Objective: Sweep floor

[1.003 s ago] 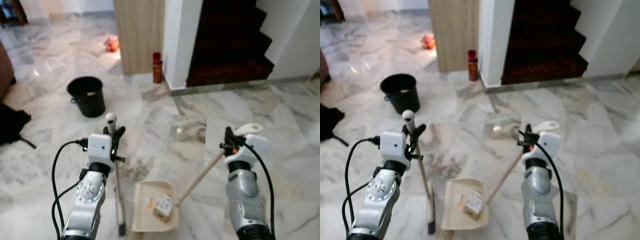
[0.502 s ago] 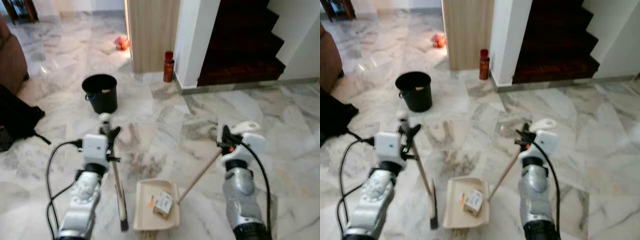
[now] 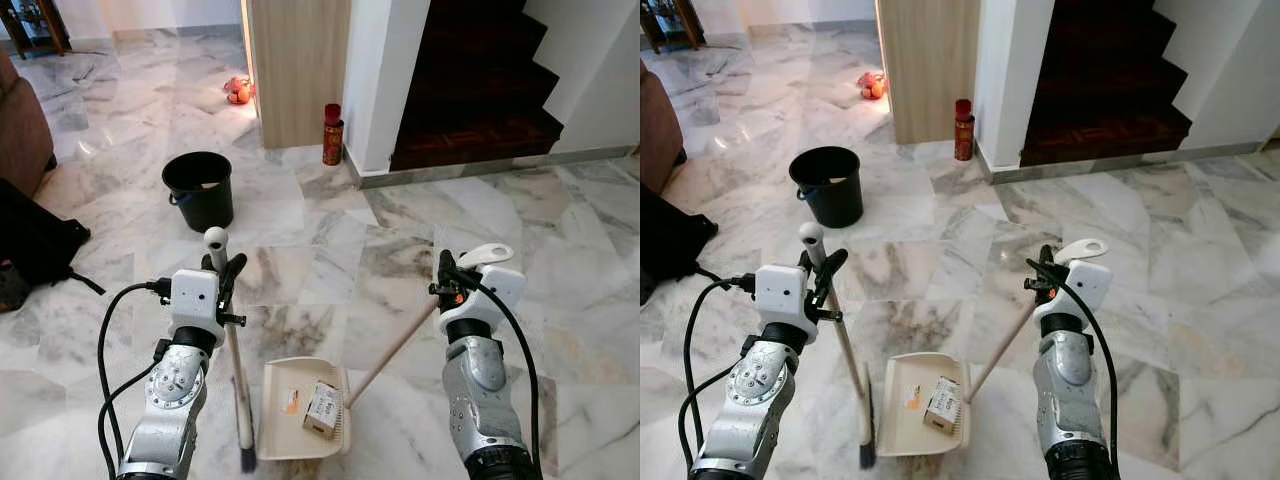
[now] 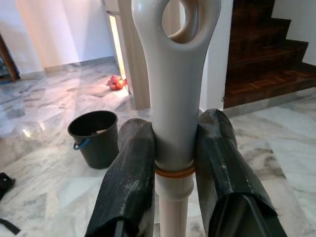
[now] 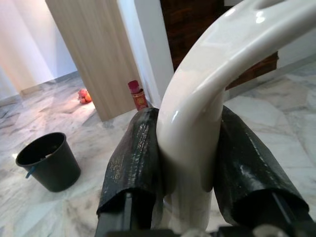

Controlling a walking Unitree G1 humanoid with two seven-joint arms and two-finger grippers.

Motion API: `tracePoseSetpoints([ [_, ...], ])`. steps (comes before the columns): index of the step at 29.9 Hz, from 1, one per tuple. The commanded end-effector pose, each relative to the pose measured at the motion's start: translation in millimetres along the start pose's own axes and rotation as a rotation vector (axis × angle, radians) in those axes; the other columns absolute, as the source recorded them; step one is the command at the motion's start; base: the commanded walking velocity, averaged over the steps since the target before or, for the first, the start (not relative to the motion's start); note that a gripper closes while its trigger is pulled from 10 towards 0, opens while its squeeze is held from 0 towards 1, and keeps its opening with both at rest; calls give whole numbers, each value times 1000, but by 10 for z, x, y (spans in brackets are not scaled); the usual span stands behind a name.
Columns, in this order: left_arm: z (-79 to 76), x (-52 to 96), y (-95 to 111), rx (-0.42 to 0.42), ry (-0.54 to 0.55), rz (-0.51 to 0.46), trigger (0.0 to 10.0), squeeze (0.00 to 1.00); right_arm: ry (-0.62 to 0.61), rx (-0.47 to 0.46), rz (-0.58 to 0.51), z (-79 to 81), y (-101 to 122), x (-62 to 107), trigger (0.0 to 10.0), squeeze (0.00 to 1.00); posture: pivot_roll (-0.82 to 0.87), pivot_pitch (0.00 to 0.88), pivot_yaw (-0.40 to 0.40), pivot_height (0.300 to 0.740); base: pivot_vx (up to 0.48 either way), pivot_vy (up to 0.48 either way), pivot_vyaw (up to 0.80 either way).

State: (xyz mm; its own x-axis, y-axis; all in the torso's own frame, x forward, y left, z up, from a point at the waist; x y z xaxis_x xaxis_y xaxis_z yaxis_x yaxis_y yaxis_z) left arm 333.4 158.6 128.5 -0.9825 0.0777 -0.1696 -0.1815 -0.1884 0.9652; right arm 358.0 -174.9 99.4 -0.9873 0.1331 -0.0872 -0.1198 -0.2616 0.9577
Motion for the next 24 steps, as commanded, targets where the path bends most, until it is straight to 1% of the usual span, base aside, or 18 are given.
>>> tracePoseSetpoints([
  [1,32,-34,91,-16,9,-27,10000,0,6,-27,-65,39,159,-38,10000,0,94,57,-13,740,0,0,0],
  [3,33,-31,88,-16,9,-26,10000,0,5,-25,-66,37,159,-36,10000,0,95,53,-12,740,124,0,0],
  [4,32,-31,88,-17,9,-26,10000,0,5,-5,-66,32,162,-36,10000,0,95,53,-12,740,259,0,0],
  [7,30,-32,80,-21,8,-22,10000,0,16,-6,-70,49,166,-37,10000,0,95,47,-9,740,276,0,0],
  [18,36,-26,77,-25,12,-16,10000,0,21,-4,-69,64,160,-36,10000,0,98,51,-11,740,309,0,561],
  [24,30,-23,70,-23,13,-12,10000,0,19,-20,-58,61,144,-34,10000,0,98,59,-12,740,313,0,0],
])
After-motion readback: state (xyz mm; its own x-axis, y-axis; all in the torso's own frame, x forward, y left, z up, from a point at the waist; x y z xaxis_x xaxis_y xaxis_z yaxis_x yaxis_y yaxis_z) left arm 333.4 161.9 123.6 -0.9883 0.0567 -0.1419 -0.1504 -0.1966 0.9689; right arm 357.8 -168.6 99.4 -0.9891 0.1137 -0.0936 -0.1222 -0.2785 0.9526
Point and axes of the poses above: a point about 5 cm out from each wrist's last joint towards the gripper, its own x axis pointing back from the gripper into the wrist, its own y axis along the axis of the wrist's last joint, z = x × y, the point moved 5 cm from there along -x, pointing out of the wrist towards the gripper, and after that the axes turned 4 degrees about -x, right-handed, at the moved point
